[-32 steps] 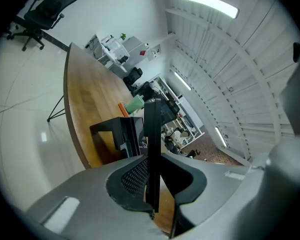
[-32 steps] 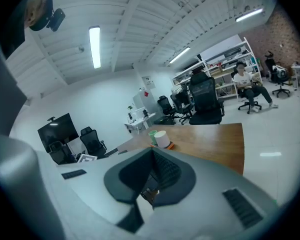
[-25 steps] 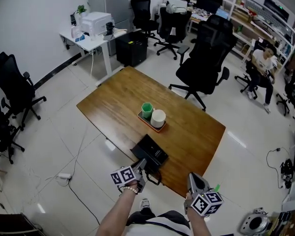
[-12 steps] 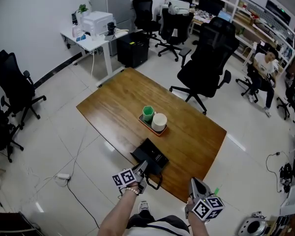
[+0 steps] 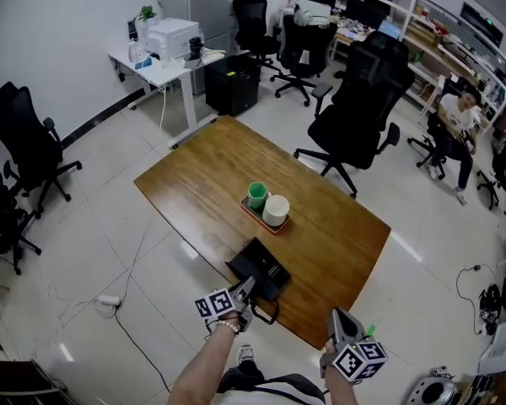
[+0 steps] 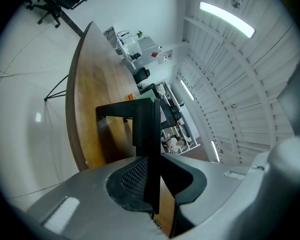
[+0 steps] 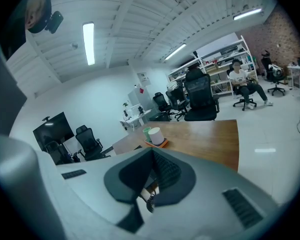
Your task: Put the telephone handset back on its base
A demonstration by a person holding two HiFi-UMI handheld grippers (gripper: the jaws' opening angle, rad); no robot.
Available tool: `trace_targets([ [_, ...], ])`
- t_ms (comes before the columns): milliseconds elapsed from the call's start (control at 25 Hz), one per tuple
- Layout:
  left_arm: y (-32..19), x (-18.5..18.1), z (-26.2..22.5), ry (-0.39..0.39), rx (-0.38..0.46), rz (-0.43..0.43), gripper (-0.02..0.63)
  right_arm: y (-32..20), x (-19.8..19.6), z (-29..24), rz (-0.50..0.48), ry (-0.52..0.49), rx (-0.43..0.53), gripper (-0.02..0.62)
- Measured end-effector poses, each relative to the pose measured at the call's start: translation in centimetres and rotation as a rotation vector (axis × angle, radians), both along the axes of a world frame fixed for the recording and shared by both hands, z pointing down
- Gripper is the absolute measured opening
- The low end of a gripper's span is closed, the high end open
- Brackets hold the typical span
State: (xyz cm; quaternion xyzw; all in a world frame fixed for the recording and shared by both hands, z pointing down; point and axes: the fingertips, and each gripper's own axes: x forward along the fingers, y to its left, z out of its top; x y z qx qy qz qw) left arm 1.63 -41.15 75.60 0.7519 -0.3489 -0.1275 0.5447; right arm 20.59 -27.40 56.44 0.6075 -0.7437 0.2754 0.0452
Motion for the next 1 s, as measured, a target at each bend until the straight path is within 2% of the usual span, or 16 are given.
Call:
trace_targets([
  [240,-0.1,-0.3,0.2,-0.011,-0.026,0.002,0.077,0.5,-0.1,0.0,0.003,-0.004,-0.006,0.002],
  [360,-0.2,-0.7,0.6,-0.071,-0.04,0.007,0.081,0.7,-0.1,0.1,0.009,-0.009,-0.008,0.002],
  [520,-0.4,-1.7,1.7,-0.154,-0.08,-0.008,0.179,0.9,-0.3,0.3,0.014,-0.013,-0.01,0.002],
  [560,-0.5,-1.9,1.6,-0.164,-0.078,-0.01,0.186,1.0,-0.4,0.3,0.013,-0.014,-0.01,0.002],
  [760,-1.2,-3.1,-0.7,-0.162,-0.031,-0.044,0.183,1.1,-1.1,0.5,-0.003,-0.02,-0.02,0.002],
  [880,-0.9,-4.4,-2.3,-0.205,-0.003,-0.093,0.183,0.5,-1.3,0.5,-0.016,-0.024,-0.018,0.002],
  [1000,-0.2,-6.1,-3.5,-0.256,-0.017,-0.146,0.127,-0.6,-1.6,0.2,-0.035,-0.023,-0.008,0.002],
])
